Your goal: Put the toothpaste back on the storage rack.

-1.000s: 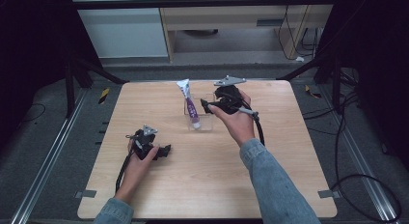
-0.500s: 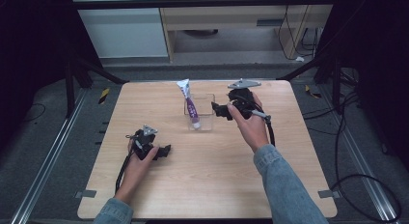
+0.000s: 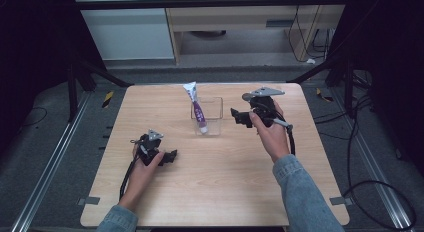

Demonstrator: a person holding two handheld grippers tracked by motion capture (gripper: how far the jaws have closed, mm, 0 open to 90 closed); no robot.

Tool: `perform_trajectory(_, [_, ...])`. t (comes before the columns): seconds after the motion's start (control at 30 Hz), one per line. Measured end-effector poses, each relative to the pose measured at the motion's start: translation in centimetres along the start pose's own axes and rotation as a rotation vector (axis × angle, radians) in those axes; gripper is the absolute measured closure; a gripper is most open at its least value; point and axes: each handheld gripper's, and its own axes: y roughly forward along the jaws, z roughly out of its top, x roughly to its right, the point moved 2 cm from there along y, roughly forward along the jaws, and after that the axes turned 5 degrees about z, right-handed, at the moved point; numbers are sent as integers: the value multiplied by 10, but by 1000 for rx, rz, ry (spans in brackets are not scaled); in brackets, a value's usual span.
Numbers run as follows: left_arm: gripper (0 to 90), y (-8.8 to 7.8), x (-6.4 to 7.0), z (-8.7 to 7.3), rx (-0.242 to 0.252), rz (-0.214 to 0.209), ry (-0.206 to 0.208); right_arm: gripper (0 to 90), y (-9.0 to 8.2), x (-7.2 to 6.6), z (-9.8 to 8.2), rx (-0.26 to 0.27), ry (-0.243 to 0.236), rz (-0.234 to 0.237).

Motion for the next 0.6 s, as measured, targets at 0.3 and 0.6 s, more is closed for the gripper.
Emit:
perform_trajectory(0.3, [0,0,0,0,3,0,-4,98,-2,11,-16,-22,4,-24])
perform_trajectory(0.6, [0,0,0,0,2,0,-2,98,-4,21,-28,-40,-5,-44])
